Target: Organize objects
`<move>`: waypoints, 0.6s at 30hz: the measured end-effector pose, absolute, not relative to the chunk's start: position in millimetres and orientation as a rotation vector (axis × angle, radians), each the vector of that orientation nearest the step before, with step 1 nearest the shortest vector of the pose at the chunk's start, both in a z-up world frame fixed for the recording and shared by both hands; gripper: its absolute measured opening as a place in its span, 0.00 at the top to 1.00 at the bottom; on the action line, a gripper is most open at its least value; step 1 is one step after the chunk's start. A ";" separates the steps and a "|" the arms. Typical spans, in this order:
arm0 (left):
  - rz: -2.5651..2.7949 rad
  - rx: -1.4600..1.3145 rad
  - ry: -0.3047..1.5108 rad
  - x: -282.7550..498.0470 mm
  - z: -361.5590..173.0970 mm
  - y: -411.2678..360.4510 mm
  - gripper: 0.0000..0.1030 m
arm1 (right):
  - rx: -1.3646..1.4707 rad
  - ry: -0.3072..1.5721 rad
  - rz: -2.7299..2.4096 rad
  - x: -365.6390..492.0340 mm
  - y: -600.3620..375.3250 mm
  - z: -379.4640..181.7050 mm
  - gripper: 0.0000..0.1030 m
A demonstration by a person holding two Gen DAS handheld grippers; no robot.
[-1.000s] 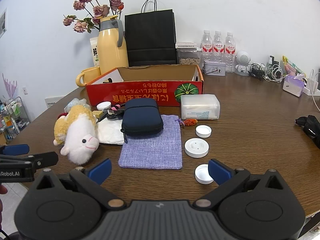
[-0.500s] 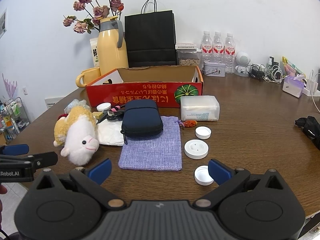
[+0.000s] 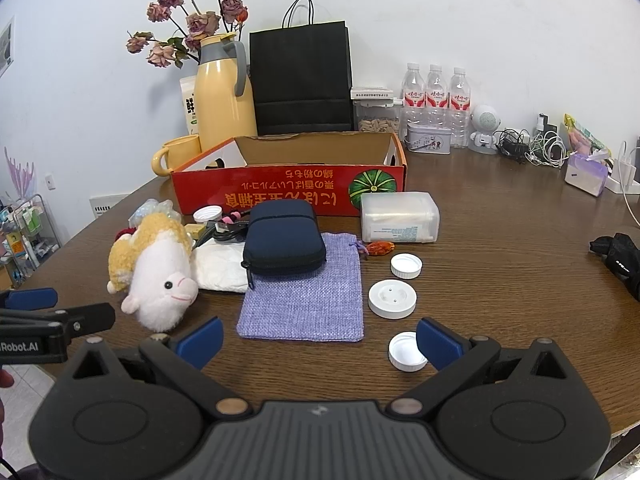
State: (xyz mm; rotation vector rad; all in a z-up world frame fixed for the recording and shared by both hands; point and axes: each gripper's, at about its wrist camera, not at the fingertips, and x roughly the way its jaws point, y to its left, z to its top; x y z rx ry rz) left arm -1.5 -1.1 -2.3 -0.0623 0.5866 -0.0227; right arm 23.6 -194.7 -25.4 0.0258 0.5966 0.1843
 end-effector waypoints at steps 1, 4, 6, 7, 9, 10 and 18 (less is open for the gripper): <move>-0.023 -0.062 0.586 -1.3 -2.3 -0.8 0.00 | 0.026 0.597 0.184 24.2 -194.5 -25.8 0.00; -0.022 -0.062 0.587 -1.4 -2.4 -1.0 0.00 | 0.026 0.597 0.184 25.1 -193.8 -26.7 0.00; -0.023 -0.062 0.587 -1.5 -2.5 -1.2 0.00 | 0.026 0.597 0.184 25.9 -193.5 -27.2 0.00; -0.022 -0.062 0.586 -1.4 -2.5 -0.9 0.00 | 0.026 0.597 0.184 21.8 -194.8 -25.1 0.00; -0.022 -0.062 0.586 -1.4 -2.5 -0.9 0.00 | 0.026 0.598 0.184 21.8 -194.5 -25.0 0.00; -0.022 -0.062 0.586 -1.4 -2.6 -1.0 0.00 | 0.026 0.598 0.184 21.9 -194.7 -24.9 0.00; -0.022 -0.062 0.586 -1.9 -2.7 -0.8 0.00 | 0.026 0.600 0.184 22.8 -195.3 -25.7 0.00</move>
